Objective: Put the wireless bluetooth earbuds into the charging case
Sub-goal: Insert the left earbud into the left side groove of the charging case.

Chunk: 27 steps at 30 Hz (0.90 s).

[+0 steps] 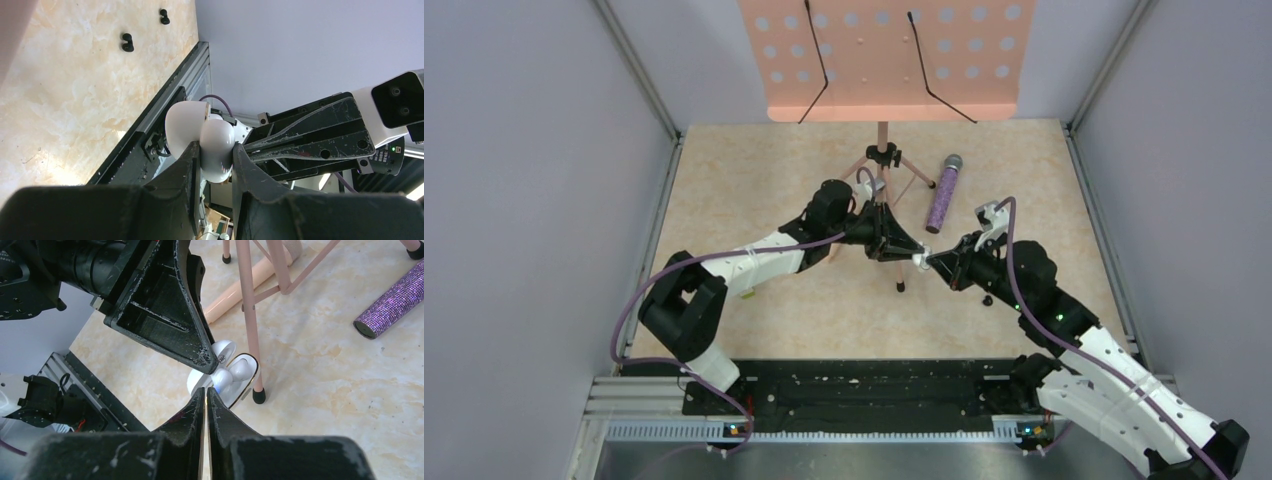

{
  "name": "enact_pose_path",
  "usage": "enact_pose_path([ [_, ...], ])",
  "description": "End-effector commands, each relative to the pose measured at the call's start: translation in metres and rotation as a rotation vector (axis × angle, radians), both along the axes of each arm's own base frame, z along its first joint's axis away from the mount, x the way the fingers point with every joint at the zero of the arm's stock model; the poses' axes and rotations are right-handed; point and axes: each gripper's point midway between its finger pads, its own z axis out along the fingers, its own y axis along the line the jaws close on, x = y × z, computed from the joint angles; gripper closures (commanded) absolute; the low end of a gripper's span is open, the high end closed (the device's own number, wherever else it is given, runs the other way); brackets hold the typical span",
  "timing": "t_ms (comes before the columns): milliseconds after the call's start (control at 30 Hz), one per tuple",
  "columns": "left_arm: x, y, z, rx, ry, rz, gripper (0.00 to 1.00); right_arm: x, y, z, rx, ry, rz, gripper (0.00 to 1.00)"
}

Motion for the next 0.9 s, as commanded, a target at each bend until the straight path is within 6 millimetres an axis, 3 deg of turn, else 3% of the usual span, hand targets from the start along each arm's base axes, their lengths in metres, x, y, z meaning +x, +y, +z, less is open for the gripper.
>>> enact_pose_path([
  [0, 0.003, 0.005, 0.030, -0.067, -0.077, 0.027, 1.00, -0.004, 0.003, 0.005, 0.025, -0.005, 0.014, 0.97],
  [333, 0.003, 0.006, 0.036, -0.083, -0.088, 0.033, 1.00, -0.004, 0.004, 0.008, 0.033, -0.009, 0.016, 0.98],
  [533, 0.000, 0.005, 0.033, -0.080, -0.076, 0.008, 1.00, 0.008, -0.004, 0.030, 0.019, -0.072, -0.050, 0.83],
  [867, -0.002, 0.006, 0.036, -0.082, -0.080, 0.001, 1.00, 0.020, -0.002, 0.035, 0.029, -0.067, -0.084, 0.82],
])
